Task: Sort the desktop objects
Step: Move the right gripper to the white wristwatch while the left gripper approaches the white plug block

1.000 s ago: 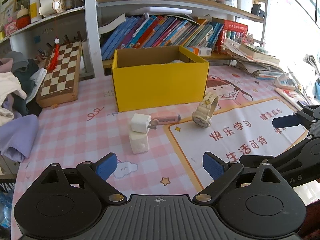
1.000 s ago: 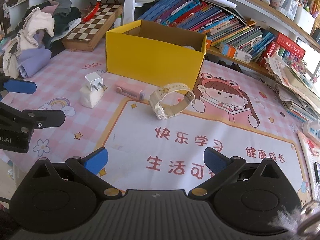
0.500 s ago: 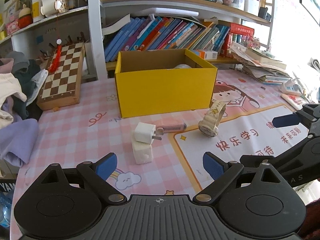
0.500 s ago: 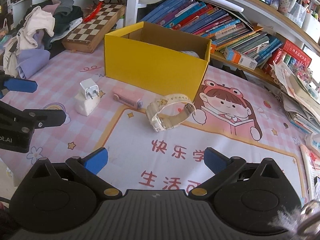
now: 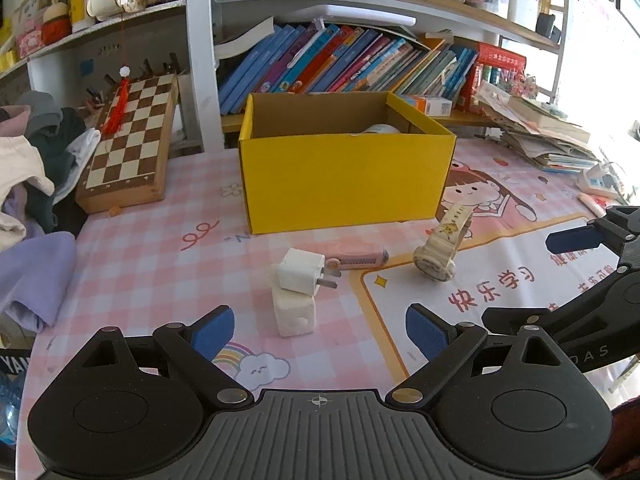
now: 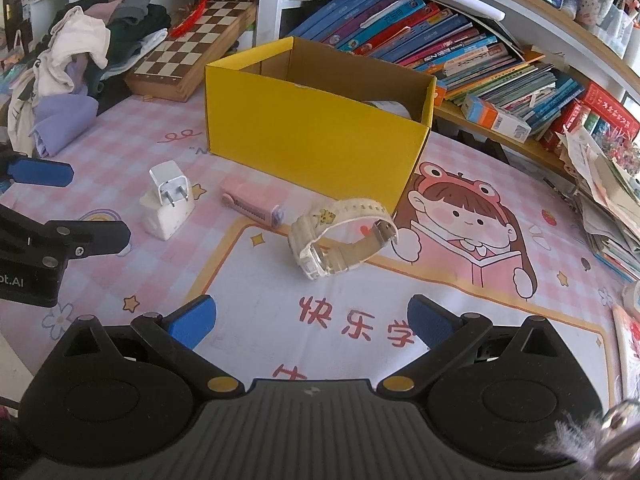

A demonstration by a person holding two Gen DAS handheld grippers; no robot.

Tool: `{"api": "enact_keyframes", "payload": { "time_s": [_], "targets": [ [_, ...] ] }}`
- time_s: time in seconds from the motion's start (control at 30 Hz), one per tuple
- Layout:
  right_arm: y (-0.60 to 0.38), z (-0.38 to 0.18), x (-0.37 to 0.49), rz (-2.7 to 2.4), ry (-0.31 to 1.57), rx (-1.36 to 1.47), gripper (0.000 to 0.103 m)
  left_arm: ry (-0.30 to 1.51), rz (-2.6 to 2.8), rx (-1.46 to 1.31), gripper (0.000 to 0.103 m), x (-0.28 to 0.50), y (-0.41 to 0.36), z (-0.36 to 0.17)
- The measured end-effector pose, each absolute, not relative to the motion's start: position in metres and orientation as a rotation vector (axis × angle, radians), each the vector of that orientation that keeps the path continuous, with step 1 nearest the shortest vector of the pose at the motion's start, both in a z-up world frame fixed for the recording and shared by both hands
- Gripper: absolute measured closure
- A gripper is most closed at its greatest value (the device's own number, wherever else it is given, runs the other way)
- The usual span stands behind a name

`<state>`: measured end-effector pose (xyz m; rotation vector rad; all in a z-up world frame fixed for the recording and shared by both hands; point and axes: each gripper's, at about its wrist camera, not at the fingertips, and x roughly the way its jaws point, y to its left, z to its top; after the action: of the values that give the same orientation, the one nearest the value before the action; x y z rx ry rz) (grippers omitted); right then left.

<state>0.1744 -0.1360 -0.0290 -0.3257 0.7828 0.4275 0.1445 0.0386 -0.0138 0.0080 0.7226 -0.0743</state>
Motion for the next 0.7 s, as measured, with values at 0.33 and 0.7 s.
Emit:
{"api": "enact_keyframes", "payload": {
  "time_s": [0.33,0.7],
  "targets": [
    [-0.141,-0.03,0.194,0.445,0.785,-0.314,0.005,0.722,-0.081,0.02,0.009,0.158,0.031,-0.016],
    [-0.145,-0.042,0.219,0.467,0.827,-0.307,0.006,0.765,-0.037,0.023,0.01,0.178,0.03,-0.028]
  ]
}}
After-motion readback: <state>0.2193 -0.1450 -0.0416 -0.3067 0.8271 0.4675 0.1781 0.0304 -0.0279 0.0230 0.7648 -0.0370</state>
